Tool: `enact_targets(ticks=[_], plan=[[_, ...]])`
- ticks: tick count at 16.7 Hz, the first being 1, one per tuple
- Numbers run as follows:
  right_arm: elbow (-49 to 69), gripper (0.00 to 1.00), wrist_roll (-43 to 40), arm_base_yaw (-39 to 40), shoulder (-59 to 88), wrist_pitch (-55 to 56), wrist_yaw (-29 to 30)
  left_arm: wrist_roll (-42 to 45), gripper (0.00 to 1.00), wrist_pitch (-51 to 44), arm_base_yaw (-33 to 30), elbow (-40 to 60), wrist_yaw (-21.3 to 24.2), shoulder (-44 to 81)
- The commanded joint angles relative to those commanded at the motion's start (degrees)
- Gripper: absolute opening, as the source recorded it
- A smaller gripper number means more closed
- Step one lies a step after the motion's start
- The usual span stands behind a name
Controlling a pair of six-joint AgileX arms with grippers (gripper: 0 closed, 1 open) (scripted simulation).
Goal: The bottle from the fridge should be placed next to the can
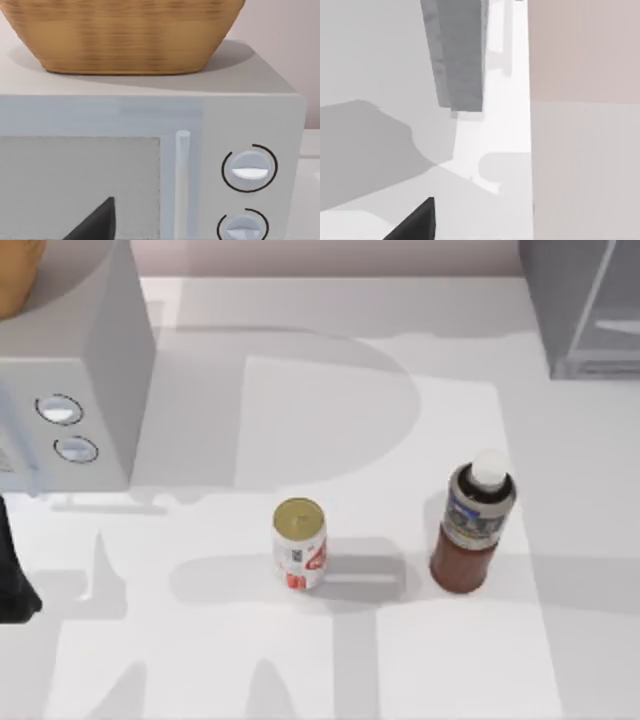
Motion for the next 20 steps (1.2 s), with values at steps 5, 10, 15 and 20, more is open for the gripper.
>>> enact_targets(ticks=[5,10,15,20], plan=[[0.38,1.00,-1.13,-1.03,1.12,0.00,-0.60,0.00,1.00,0.00,0.00,0.00,0.00,0.00],[0.21,1.00,2.57,1.54,1.13,3.40,-0.25,0.00,1.00,0.00,0.00,0.00,0.00,0.00],[-0.03,1.00,20.03,12.20,1.47,18.07,2.00,0.00,1.00,0.00,0.00,0.00,0.00,0.00],[-0.62,1.00,46.05,27.36,1.86,38.57,5.52,0.00,1.00,0.00,0.00,0.00,0.00,0.00]])
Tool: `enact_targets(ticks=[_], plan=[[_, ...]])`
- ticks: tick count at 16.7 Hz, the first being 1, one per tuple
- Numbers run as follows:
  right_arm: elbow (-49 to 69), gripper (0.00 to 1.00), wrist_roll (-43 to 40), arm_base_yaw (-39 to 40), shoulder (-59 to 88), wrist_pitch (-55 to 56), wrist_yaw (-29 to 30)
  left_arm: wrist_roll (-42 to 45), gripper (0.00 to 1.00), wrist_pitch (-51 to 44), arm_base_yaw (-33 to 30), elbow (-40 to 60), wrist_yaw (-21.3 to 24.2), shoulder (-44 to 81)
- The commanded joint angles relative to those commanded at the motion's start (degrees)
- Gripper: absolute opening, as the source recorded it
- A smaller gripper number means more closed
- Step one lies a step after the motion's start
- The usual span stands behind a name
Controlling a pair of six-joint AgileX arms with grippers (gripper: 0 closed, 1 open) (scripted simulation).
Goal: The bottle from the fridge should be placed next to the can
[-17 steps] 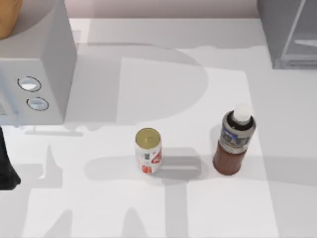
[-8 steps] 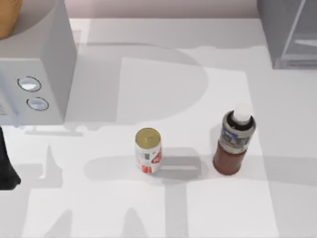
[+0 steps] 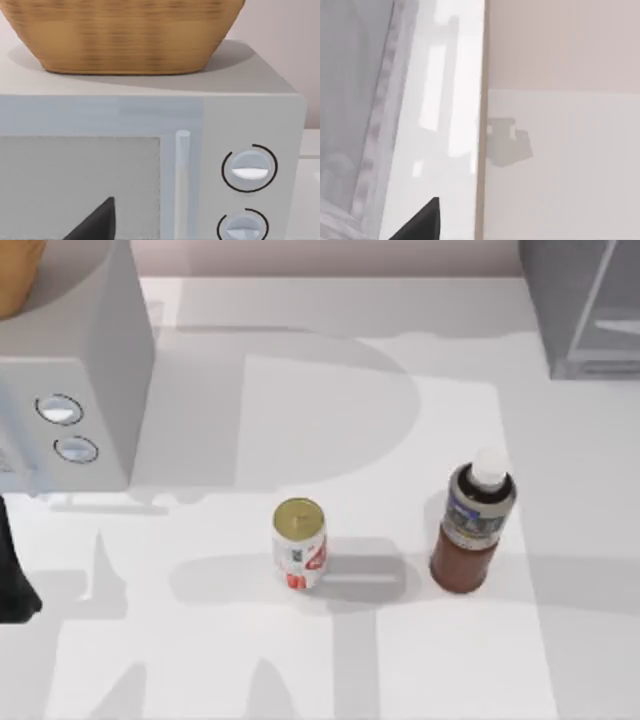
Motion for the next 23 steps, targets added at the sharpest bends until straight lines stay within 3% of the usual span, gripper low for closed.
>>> enact_targets(ticks=[4,7,10,17,20,23], plan=[[-0.58,1.00,19.59,11.82,0.12,16.10,2.60,0.00,1.00,0.00,0.00,0.00,0.00,0.00],[-0.87,1.00,29.25,18.58,0.08,25.09,3.95,0.00,1.00,0.00,0.00,0.00,0.00,0.00],[-1.01,1.00,33.34,21.91,-0.06,29.09,4.58,0.00,1.00,0.00,0.00,0.00,0.00,0.00],[-1.48,1.00,34.08,22.19,-0.43,29.74,5.22,0.00,1.00,0.00,0.00,0.00,0.00,0.00],[-3.29,1.00,38.44,27.68,-1.40,32.11,9.83,0.00,1.00,0.00,0.00,0.00,0.00,0.00],[-6.45,1.00,45.40,38.27,-3.21,35.94,17.59,0.00,1.00,0.00,0.00,0.00,0.00,0.00]])
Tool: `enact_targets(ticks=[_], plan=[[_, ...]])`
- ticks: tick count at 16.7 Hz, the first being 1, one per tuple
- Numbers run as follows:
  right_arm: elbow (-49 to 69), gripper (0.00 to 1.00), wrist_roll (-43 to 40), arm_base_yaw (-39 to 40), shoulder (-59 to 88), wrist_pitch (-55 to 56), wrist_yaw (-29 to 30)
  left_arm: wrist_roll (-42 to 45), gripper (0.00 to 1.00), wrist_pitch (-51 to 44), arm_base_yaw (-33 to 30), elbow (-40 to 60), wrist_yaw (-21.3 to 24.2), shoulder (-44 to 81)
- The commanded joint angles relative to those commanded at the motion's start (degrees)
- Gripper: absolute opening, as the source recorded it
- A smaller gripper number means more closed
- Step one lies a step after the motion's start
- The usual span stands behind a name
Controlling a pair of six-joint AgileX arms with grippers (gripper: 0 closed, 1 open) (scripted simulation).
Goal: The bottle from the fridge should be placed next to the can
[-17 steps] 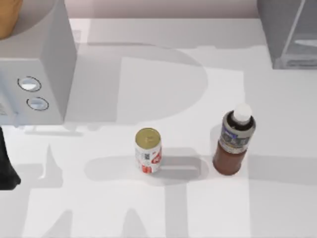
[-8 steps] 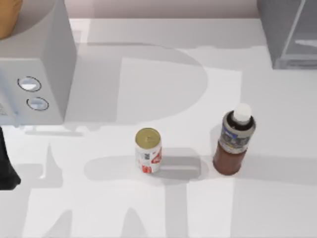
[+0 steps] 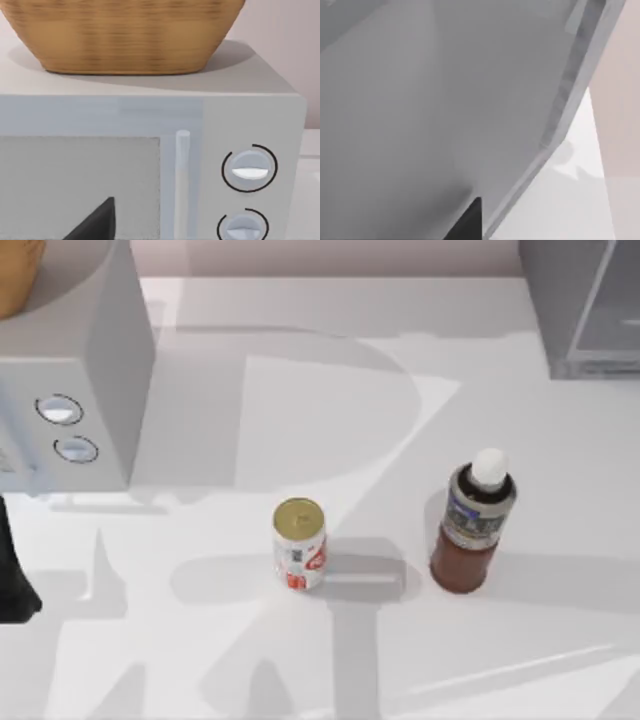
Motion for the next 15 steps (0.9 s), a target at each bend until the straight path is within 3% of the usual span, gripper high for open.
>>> enact_targets(ticks=[5,8,11,15], plan=[[-6.58,1.00,13.66,22.22,-4.65,7.76,16.16,0.00,1.00,0.00,0.00,0.00,0.00,0.00],[-10.12,1.00,20.57,31.64,-7.42,11.74,24.39,0.00,1.00,0.00,0.00,0.00,0.00,0.00],[-11.97,1.00,24.06,35.52,-8.96,13.78,28.20,0.00,1.00,0.00,0.00,0.00,0.00,0.00],[-12.23,1.00,23.90,34.71,-8.73,13.65,28.65,0.00,1.00,0.00,0.00,0.00,0.00,0.00]])
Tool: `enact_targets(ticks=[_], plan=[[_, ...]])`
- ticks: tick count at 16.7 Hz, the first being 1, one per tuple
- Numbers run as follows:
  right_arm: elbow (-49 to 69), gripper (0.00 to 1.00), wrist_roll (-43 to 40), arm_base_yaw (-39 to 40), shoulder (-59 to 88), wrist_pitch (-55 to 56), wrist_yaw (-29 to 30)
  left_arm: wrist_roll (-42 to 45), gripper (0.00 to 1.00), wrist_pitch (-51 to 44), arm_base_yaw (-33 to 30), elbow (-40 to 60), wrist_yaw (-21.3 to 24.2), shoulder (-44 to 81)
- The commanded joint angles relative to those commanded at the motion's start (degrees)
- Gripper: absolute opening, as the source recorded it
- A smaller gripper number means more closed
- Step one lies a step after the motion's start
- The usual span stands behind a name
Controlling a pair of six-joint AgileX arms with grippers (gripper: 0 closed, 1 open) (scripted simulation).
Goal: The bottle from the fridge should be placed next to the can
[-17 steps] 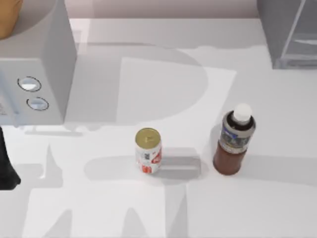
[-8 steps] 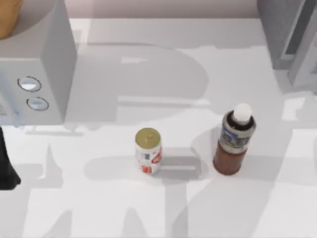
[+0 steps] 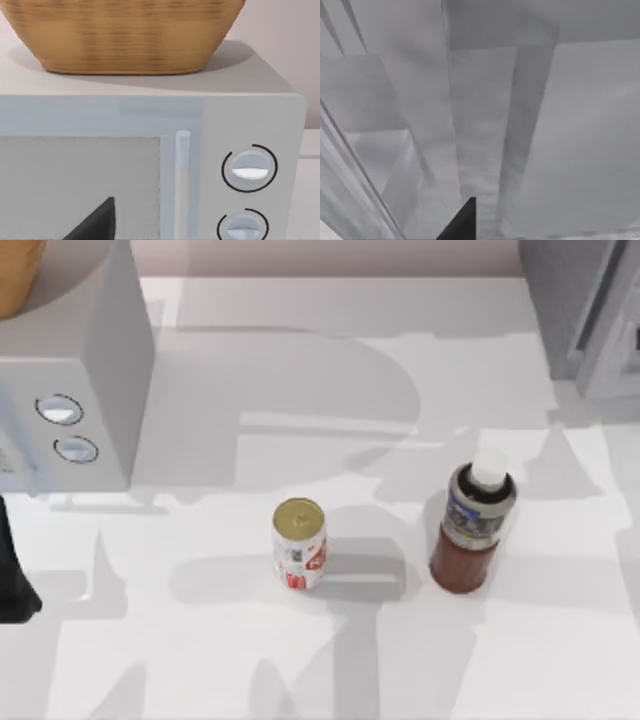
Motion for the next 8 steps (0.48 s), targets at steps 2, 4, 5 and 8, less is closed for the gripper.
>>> enact_targets(ticks=[2,4,5,8], plan=[[0.93,1.00,0.05,-0.11,0.92,-0.19,0.13,0.00,1.00,0.00,0.00,0.00,0.00,0.00],[4.29,1.00,0.10,-0.19,4.14,-0.93,0.27,0.00,1.00,0.00,0.00,0.00,0.00,0.00],[6.87,1.00,0.10,-0.15,6.35,-1.46,0.27,0.00,1.00,0.00,0.00,0.00,0.00,0.00],[16.26,1.00,0.10,0.02,13.29,-3.22,0.27,0.00,1.00,0.00,0.00,0.00,0.00,0.00]])
